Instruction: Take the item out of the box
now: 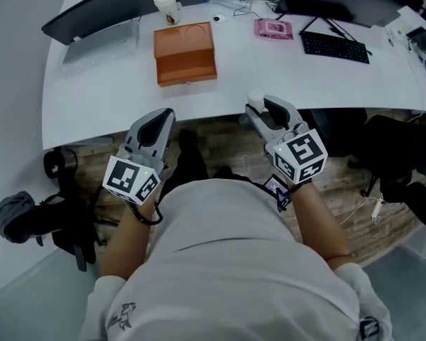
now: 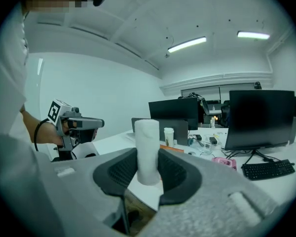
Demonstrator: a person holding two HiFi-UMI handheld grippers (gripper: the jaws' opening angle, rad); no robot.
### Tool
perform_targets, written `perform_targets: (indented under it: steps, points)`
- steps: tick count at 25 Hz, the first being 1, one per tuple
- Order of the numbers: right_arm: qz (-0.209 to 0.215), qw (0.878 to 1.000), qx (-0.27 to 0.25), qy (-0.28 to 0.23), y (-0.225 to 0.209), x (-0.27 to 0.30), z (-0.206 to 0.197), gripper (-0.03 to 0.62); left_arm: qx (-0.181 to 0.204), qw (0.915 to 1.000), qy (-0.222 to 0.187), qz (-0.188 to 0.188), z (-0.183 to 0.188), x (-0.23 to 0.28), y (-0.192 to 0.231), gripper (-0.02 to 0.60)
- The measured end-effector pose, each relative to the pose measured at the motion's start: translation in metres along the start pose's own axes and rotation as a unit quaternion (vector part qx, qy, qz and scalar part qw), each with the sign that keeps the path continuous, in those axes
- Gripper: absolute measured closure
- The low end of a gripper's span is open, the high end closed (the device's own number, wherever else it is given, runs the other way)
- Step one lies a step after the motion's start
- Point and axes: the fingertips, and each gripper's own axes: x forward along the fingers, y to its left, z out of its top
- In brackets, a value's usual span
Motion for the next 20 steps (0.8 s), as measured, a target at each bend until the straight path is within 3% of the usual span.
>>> perform_targets:
  steps: [9, 20]
  points:
    - [0.014, 1.000, -0.001, -0.027, 0.029, -0.040, 0.009, 0.468, 0.021, 0.9997, 0.010, 0.009, 0.013, -0.031, -0.026, 0.583]
    - [-0.017, 0.999, 0.003, -0.043, 0.078, -0.054, 0.003, 0.468, 0.030, 0.9992, 0.006, -0.027, 0.006, -0.073, -0.032, 0.583]
